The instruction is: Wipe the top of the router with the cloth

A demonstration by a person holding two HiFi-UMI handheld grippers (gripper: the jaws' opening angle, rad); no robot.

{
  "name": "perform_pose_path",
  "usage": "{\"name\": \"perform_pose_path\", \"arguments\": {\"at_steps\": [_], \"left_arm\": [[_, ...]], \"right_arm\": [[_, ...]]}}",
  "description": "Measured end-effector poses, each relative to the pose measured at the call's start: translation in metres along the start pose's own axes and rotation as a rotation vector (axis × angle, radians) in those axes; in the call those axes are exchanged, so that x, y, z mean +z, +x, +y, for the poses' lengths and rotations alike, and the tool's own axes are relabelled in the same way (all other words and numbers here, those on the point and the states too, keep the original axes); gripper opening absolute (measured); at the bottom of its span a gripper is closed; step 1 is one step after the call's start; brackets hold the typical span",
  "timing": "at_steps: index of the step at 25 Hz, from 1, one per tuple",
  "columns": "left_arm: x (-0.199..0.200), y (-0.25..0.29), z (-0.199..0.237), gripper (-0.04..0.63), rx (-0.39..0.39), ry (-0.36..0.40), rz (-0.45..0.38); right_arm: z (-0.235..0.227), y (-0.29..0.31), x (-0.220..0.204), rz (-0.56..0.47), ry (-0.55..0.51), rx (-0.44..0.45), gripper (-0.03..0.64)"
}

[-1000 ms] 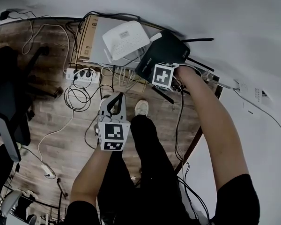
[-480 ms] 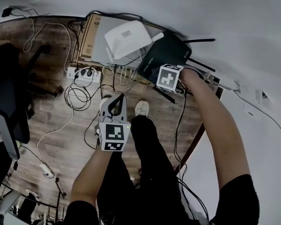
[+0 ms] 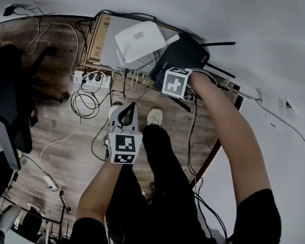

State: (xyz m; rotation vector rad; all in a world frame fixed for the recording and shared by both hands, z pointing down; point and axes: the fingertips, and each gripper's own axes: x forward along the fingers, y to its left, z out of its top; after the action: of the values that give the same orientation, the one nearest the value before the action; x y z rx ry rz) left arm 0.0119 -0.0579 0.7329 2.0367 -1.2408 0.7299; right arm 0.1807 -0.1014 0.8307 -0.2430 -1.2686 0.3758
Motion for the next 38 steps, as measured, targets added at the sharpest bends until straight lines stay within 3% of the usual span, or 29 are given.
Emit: {"name": "perform_pose_path", "arguments": {"at_steps": [4,11,15,20,25,28,38], "left_arm": [[0.002,0.001,0.005,-0.008,0.013,-0.016,-0.007],[-0.002,0.001,0.006,-0.008,0.018,-0.015,0.004],[-0.005,0.005,0.009,-0.008,0.024,-0.035,0.011],[0.003,0.008,0.010,-0.008,0.036,-0.058,-0.012],[0.006,0.011,0.017,-0.008,0.041,-0.049,-0.007],[0.006,0.013,0.024,-0.008,0.050,-0.049,-0.004],[-0.002,0.015,0.026,-0.008,0.034,-0.053,0.011]], "right_arm": [[-0.013,-0.003,-0.005,0.016,0.009,-0.043,0.030],[-0.078,-0.015,-0.029,0.087,0.070,-0.285,0.031],[-0.098,-0.020,-0.034,0.097,0.050,-0.389,0.031],[-0.137,-0.028,-0.047,0.119,0.053,-0.588,0.029],[-0.165,-0.037,-0.054,0.197,-0.084,-0.779,0.029],[-0.175,-0.040,-0.055,0.237,-0.104,-0.820,0.029],[-0.192,-0.044,-0.062,0.245,0.007,-0.834,0.029]]}}
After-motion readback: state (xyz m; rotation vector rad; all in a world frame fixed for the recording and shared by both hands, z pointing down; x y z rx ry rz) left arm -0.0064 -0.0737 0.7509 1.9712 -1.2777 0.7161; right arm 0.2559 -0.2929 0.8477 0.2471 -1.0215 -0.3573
